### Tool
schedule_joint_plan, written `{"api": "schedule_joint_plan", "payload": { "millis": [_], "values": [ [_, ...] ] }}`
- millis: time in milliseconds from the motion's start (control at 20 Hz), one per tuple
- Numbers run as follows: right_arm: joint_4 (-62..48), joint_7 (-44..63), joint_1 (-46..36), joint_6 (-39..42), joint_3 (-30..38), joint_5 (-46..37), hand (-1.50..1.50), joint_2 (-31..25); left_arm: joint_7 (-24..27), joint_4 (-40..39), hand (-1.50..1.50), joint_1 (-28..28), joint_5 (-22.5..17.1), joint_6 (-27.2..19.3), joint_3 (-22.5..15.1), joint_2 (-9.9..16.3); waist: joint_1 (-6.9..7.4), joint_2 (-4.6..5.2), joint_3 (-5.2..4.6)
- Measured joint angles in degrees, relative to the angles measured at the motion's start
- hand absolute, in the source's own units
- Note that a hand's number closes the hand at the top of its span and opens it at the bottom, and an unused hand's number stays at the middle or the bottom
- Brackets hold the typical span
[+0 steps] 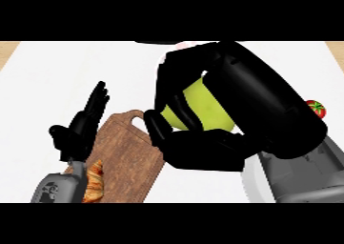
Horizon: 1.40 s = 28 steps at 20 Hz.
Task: Pick the pear from the plate and place it in the bowl
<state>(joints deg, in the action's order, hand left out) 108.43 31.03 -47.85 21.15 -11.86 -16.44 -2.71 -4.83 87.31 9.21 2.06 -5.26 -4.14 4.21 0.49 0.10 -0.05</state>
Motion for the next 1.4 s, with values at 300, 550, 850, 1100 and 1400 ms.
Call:
{"api": "schedule_joint_plan", "payload": {
  "millis": [300, 550, 850, 1100, 1400],
  "values": [
    [-13.5, -11.2, -2.4, -3.3, -1.7, -11.0, 1.5, -3.8, 0.1, 0.0, 0.0, 0.6, -0.2, 0.6, 0.2, 0.1, 0.44, 0.18, 0.02],
    [-28.6, -21.9, -4.6, -9.6, 0.2, -16.6, 1.5, -4.6, 0.6, 0.0, 0.0, 0.0, 0.1, 0.6, 0.0, -0.3, 0.68, 0.26, 0.03],
    [-45.5, -32.9, -7.0, -17.1, 2.0, -21.6, 1.5, -4.7, 1.0, -0.4, 0.0, 0.0, -0.2, 1.4, 0.7, 0.1, 0.71, 0.29, 0.03],
    [-59.9, -40.7, -9.9, -20.0, 4.2, -23.1, 1.5, -5.2, -0.5, 1.4, 0.0, -0.2, 0.1, 1.2, 0.3, -0.2, 1.1, 0.4, 0.04],
    [-72.5, -46.0, -12.6, -14.8, 7.7, -20.0, -1.5, -5.1, 1.1, 0.2, 0.0, -0.5, 0.4, 1.3, -0.1, -0.7, 1.42, 0.58, 0.06]
  ]
}}
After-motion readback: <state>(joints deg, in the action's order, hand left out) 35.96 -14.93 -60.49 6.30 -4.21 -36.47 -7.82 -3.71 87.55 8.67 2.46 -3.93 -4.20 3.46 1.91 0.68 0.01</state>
